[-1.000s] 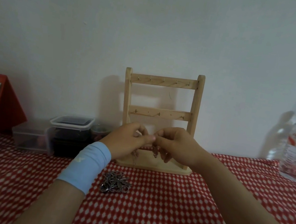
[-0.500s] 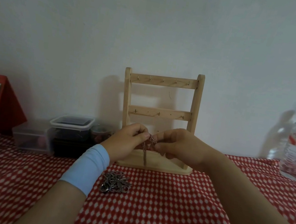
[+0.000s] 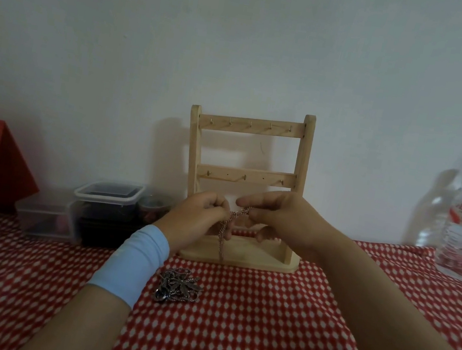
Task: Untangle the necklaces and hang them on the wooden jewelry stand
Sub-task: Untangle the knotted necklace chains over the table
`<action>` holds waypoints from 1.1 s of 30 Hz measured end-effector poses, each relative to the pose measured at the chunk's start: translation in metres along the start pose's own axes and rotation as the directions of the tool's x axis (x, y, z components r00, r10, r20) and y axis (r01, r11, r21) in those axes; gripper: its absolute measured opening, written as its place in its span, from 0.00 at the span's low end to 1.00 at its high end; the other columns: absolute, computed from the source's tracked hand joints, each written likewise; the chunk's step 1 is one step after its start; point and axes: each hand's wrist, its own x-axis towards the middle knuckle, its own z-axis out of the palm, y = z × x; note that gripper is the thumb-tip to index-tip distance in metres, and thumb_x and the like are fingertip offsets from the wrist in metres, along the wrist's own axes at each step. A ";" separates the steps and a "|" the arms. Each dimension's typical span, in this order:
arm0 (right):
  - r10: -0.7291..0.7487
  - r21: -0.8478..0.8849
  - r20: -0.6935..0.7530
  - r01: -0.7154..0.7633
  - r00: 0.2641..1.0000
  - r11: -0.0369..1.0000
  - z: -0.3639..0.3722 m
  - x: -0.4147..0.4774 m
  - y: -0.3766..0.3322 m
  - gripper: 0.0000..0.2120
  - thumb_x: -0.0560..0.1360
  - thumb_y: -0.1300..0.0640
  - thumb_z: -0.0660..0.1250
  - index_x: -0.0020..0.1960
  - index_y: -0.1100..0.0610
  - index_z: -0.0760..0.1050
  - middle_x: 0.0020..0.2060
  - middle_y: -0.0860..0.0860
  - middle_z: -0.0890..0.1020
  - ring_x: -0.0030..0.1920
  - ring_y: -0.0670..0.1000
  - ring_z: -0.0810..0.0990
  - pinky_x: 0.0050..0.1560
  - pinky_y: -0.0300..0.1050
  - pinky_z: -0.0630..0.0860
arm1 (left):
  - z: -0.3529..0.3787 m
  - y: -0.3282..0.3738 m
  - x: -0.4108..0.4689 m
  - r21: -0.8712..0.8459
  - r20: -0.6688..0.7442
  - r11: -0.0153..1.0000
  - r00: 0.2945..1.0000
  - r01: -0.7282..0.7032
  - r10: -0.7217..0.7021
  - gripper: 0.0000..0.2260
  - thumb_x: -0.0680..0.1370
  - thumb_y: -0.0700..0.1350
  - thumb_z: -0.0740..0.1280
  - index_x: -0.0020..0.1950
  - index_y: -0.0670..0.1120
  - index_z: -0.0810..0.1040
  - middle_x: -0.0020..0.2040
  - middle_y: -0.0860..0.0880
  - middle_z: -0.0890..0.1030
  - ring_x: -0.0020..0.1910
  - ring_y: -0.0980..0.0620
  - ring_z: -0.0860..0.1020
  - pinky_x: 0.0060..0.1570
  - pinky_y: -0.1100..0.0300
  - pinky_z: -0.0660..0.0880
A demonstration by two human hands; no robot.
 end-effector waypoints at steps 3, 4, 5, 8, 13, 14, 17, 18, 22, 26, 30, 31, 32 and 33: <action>-0.080 -0.008 -0.003 0.080 0.997 0.997 0.003 0.001 0.000 0.19 0.77 0.70 0.69 0.66 0.58 0.77 0.44 0.53 0.88 0.39 0.47 0.86 0.34 0.36 0.80 | 0.004 0.001 -0.003 -0.063 0.025 0.997 0.999 0.036 -0.035 0.04 0.79 0.43 0.66 0.51 0.43 0.77 0.43 0.45 0.85 0.41 0.41 0.84 0.45 0.52 0.81; -0.111 -0.039 -0.017 0.111 0.994 0.993 0.003 0.002 0.001 0.20 0.77 0.70 0.70 0.67 0.58 0.77 0.45 0.52 0.88 0.41 0.48 0.87 0.35 0.37 0.80 | 0.005 0.000 -0.003 -0.059 0.014 0.998 1.000 0.027 -0.026 0.06 0.79 0.43 0.67 0.54 0.43 0.77 0.45 0.45 0.86 0.41 0.41 0.85 0.45 0.52 0.81; -0.139 -0.074 -0.039 0.136 0.989 0.988 0.004 0.003 0.001 0.20 0.77 0.69 0.70 0.67 0.58 0.77 0.46 0.50 0.88 0.42 0.49 0.87 0.36 0.37 0.80 | 0.005 0.000 -0.004 -0.055 -0.003 0.998 1.000 0.013 -0.013 0.08 0.78 0.42 0.68 0.56 0.43 0.77 0.46 0.45 0.86 0.41 0.41 0.85 0.45 0.53 0.81; -0.191 -0.145 -0.114 0.174 0.975 0.974 0.007 0.005 0.002 0.21 0.77 0.68 0.70 0.68 0.56 0.77 0.47 0.45 0.88 0.45 0.54 0.86 0.40 0.39 0.81 | 0.005 -0.002 -0.002 -0.088 -0.046 0.996 0.999 -0.004 -0.001 0.11 0.77 0.40 0.70 0.59 0.42 0.79 0.48 0.44 0.86 0.43 0.45 0.85 0.48 0.53 0.81; -0.192 -0.120 -0.245 0.167 0.950 0.979 0.017 0.004 0.000 0.13 0.75 0.61 0.75 0.59 0.54 0.82 0.45 0.47 0.85 0.34 0.44 0.83 0.31 0.37 0.78 | 0.004 0.001 -0.004 -0.087 -0.033 0.996 0.999 -0.016 0.013 0.09 0.76 0.38 0.70 0.56 0.44 0.83 0.48 0.45 0.86 0.46 0.49 0.85 0.48 0.58 0.80; -0.170 -0.116 -0.230 0.146 0.958 0.982 0.017 0.004 0.000 0.09 0.75 0.59 0.75 0.56 0.56 0.83 0.40 0.45 0.85 0.31 0.42 0.82 0.29 0.37 0.77 | 0.004 0.003 -0.005 -0.082 -0.035 0.996 0.999 -0.018 0.015 0.08 0.76 0.38 0.69 0.55 0.44 0.84 0.48 0.45 0.86 0.44 0.49 0.85 0.46 0.59 0.80; -0.166 -0.130 -0.173 0.145 0.971 0.981 0.014 0.003 0.001 0.03 0.76 0.58 0.74 0.49 0.57 0.86 0.29 0.41 0.83 0.26 0.40 0.77 0.26 0.35 0.74 | 0.000 0.005 -0.005 -0.023 -0.058 0.999 0.998 -0.033 0.032 0.06 0.77 0.38 0.68 0.51 0.44 0.85 0.46 0.44 0.86 0.41 0.46 0.85 0.45 0.58 0.80; -0.180 -0.148 -0.172 0.155 0.969 0.977 0.013 0.003 0.001 0.03 0.77 0.58 0.74 0.47 0.56 0.86 0.29 0.40 0.83 0.27 0.41 0.77 0.27 0.34 0.73 | -0.001 0.005 -0.006 0.012 -0.058 0.999 0.997 -0.042 0.042 0.06 0.78 0.39 0.68 0.50 0.45 0.85 0.45 0.45 0.86 0.42 0.47 0.85 0.46 0.57 0.80; -0.154 -0.167 -0.120 0.133 0.981 0.977 0.016 0.003 0.000 0.06 0.78 0.56 0.70 0.46 0.58 0.83 0.34 0.46 0.83 0.30 0.45 0.77 0.30 0.39 0.74 | -0.006 0.010 -0.007 0.270 -0.023 0.955 0.991 -0.120 0.131 0.08 0.80 0.44 0.66 0.48 0.51 0.85 0.44 0.52 0.86 0.46 0.54 0.84 0.55 0.54 0.79; -0.152 -0.105 -0.079 0.144 0.985 0.984 0.022 0.003 0.002 0.07 0.79 0.60 0.67 0.50 0.64 0.77 0.36 0.52 0.79 0.30 0.49 0.76 0.27 0.43 0.71 | -0.004 0.017 -0.009 0.289 -0.061 0.947 0.985 -0.137 0.161 0.08 0.79 0.43 0.66 0.46 0.48 0.85 0.40 0.51 0.86 0.43 0.52 0.85 0.53 0.50 0.81; -0.120 -0.073 -0.043 0.117 0.992 0.990 0.010 0.002 0.000 0.08 0.79 0.58 0.70 0.49 0.63 0.81 0.34 0.48 0.82 0.30 0.48 0.78 0.27 0.41 0.74 | -0.008 0.018 -0.013 0.260 -0.101 0.948 0.971 -0.182 0.214 0.03 0.76 0.42 0.71 0.46 0.47 0.85 0.37 0.50 0.86 0.38 0.50 0.85 0.48 0.51 0.82; -0.119 -0.115 -0.029 0.115 0.992 0.987 0.008 0.001 0.000 0.07 0.79 0.58 0.70 0.48 0.62 0.82 0.34 0.48 0.82 0.30 0.47 0.78 0.28 0.40 0.75 | -0.009 0.018 -0.014 0.280 -0.090 0.943 0.973 -0.181 0.214 0.03 0.75 0.43 0.72 0.46 0.48 0.85 0.37 0.50 0.86 0.37 0.51 0.85 0.48 0.51 0.82; -0.120 -0.160 -0.016 0.116 0.993 0.980 0.007 0.001 0.001 0.07 0.79 0.57 0.70 0.48 0.61 0.83 0.34 0.48 0.83 0.30 0.46 0.78 0.29 0.39 0.75 | -0.009 0.017 -0.014 0.310 -0.080 0.935 0.975 -0.176 0.210 0.02 0.75 0.44 0.72 0.45 0.49 0.85 0.37 0.51 0.86 0.37 0.52 0.85 0.49 0.52 0.82; -0.123 -0.201 -0.007 0.119 0.992 0.972 0.008 0.002 0.001 0.07 0.79 0.57 0.70 0.49 0.60 0.83 0.35 0.49 0.83 0.30 0.46 0.78 0.29 0.39 0.75 | -0.010 0.017 -0.013 0.338 -0.070 0.925 0.976 -0.172 0.207 0.02 0.75 0.44 0.72 0.44 0.50 0.85 0.37 0.52 0.86 0.38 0.52 0.85 0.49 0.52 0.82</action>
